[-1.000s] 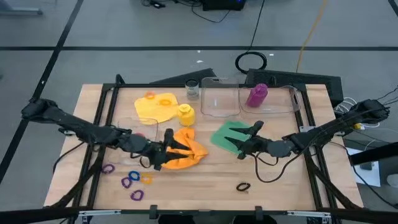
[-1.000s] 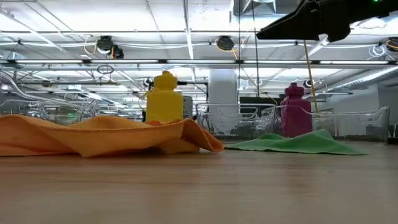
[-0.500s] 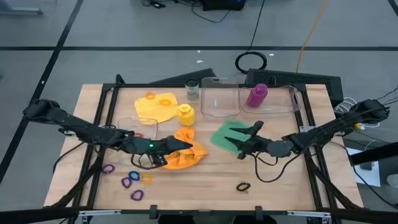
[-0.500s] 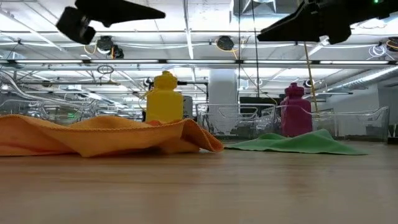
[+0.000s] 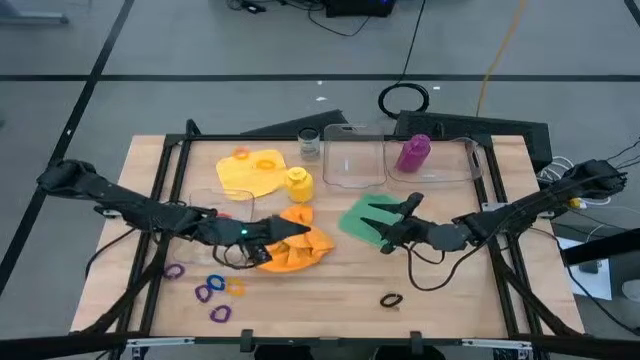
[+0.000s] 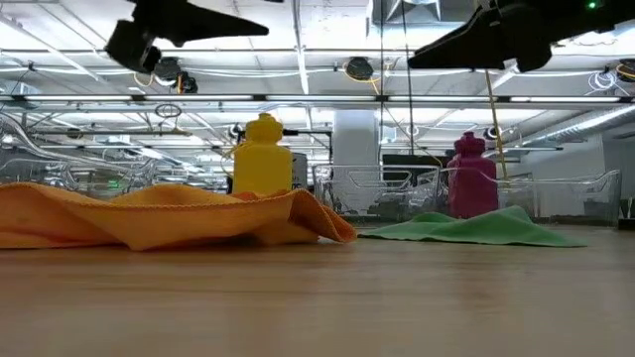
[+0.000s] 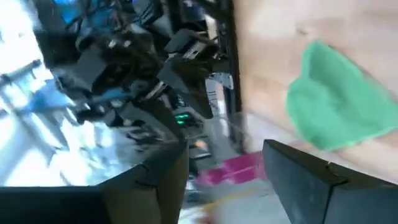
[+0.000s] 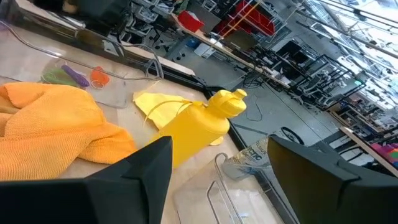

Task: Pick & Place Sports Items
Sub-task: Put the black spring keychain into the bottom transparent bin

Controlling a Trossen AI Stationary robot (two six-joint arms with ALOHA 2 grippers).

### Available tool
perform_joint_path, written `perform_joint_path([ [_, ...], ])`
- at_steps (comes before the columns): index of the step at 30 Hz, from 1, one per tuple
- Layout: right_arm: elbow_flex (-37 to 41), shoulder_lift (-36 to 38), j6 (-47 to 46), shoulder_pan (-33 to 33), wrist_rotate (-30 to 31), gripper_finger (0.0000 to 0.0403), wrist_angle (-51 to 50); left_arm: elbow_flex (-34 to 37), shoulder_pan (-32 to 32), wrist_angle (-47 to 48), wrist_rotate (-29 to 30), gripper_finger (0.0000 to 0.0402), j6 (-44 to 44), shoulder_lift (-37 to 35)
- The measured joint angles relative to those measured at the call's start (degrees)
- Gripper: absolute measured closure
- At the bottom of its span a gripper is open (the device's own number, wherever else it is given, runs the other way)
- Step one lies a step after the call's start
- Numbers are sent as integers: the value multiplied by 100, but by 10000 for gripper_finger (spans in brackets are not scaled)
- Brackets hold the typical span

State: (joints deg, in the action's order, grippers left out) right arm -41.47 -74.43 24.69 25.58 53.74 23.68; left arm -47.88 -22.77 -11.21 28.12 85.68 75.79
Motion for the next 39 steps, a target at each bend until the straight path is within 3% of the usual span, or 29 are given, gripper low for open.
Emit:
perform_joint_path([
  [9,0,0,-2,-2,-4,211,0,0,201,-913,-112,227,-5496,0],
  [16,0,0,-2,-2,-4,211,-3,0,532,-851,-190,227,-7893,-4],
  [27,0,0,-2,-6,-7,211,-4,2,863,383,-261,227,-10043,147],
  [32,0,0,-10,-7,-9,211,0,3,883,-799,-340,227,-9678,877],
  [39,0,0,-395,-7,-31,211,-32,2,888,-2629,-1431,227,-8942,1912],
])
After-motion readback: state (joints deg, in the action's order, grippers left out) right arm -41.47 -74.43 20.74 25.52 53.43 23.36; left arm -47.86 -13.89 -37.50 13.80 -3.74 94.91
